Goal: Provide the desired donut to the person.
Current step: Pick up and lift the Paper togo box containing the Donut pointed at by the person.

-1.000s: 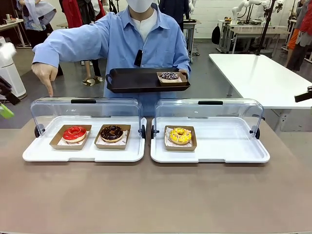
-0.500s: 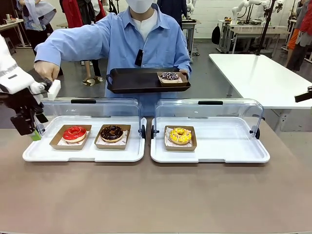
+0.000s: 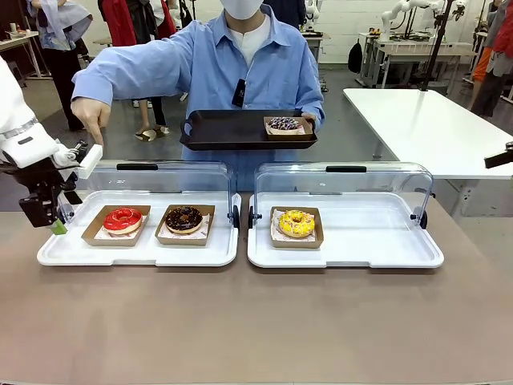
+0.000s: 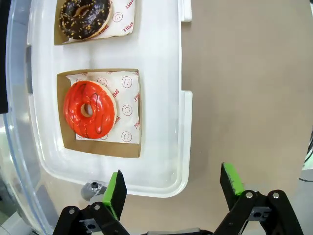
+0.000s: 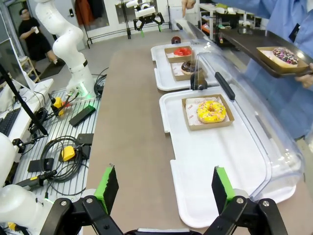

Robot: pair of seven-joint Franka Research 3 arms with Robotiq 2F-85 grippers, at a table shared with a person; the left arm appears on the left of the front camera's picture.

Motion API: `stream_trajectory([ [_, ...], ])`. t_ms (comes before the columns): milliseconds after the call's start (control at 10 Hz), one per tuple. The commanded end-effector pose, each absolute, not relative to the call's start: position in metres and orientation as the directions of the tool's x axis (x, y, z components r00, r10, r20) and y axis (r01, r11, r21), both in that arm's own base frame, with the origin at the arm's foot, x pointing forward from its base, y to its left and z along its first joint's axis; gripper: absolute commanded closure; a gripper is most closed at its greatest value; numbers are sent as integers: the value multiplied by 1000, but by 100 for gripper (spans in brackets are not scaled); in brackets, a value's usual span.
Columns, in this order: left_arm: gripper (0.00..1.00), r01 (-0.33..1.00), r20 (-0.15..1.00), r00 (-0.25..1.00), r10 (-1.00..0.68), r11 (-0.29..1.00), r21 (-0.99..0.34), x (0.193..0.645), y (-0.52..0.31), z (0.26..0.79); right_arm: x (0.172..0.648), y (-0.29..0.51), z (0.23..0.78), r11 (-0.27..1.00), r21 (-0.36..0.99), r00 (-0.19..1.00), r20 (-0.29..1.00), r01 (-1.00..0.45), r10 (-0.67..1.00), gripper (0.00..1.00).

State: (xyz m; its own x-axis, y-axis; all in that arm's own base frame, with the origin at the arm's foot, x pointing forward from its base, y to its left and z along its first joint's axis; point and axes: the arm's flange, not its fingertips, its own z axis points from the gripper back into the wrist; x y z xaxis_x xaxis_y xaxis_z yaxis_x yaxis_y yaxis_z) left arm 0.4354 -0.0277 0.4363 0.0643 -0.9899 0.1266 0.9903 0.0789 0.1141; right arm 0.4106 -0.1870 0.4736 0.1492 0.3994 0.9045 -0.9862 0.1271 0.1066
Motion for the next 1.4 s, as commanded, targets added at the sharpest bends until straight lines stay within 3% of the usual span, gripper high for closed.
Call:
stream_trajectory([
  [0, 0, 992, 118, 81, -990, 92, 92, 435, -35, 431, 410, -187, 474, 122, 106, 146, 908, -987, 393, 0],
  [400, 0, 992, 126, 68, -990, 81, 98, 435, -33, 432, 410, -187, 474, 122, 106, 146, 908, -987, 393, 0],
  [700, 0, 996, 46, -20, -999, -17, 82, 453, -49, 403, 410, -187, 474, 122, 106, 146, 908, -987, 393, 0],
  [1300, 0, 993, -31, -12, -999, -15, 120, 488, -50, 363, 410, -187, 474, 122, 106, 146, 908, -987, 393, 0],
])
